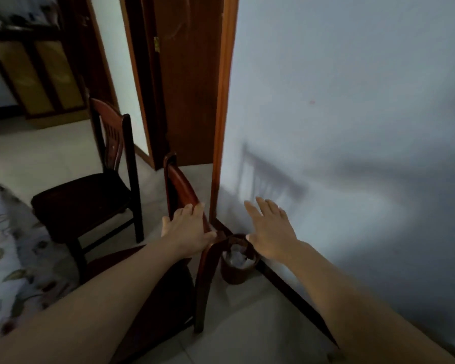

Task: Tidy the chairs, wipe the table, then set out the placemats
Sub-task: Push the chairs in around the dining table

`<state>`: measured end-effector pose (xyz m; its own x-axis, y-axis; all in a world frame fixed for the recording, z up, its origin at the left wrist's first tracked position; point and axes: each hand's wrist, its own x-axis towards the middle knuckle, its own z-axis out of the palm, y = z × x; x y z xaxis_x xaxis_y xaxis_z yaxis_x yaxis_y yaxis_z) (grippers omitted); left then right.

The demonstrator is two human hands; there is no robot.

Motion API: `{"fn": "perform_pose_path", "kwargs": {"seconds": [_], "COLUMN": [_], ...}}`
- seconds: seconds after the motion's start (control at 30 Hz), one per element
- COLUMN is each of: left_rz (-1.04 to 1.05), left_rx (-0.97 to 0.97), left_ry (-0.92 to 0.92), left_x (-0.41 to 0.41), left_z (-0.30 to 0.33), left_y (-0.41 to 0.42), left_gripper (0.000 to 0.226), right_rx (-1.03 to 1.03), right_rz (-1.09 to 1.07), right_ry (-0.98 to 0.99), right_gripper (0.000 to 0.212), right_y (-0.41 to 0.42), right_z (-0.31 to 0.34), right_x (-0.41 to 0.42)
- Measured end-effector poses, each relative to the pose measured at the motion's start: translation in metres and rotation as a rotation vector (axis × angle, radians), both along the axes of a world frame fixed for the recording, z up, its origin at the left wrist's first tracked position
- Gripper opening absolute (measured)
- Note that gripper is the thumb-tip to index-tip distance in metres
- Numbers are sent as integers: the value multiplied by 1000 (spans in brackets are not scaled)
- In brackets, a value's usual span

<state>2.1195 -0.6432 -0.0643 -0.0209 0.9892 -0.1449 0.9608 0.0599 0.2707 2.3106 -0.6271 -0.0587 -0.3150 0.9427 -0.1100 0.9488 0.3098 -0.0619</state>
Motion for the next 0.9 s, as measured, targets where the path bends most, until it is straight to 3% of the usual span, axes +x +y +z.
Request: {"fn": "perform_pose_path", "kwargs": {"seconds": [0.2,0.4,0.57,0.73,0.9], "left_rz": [157,300,354,389,613], "left_rx": [-71,-103,-123,-196,-310], "left_ry": [54,-44,-59,20,-27], "left_x": [3,-15,-20,-17,4], "left_z": [-9,-31,-39,-48,-54], "left_y": [49,103,123,131,139], "left_gripper": [85,81,75,82,89], "right_rx": [-91,-120,-149,-120,-77], "right_rz": [208,425,624,829,1141], "right_ry": [37,20,-30,-95,-151], "right_gripper": [78,82,83,90,84], "right_y": [93,166,202,234,261], "right_z": [-11,-27,-35,-53,-70], "right_x": [-17,-57,-83,-112,-125]}}
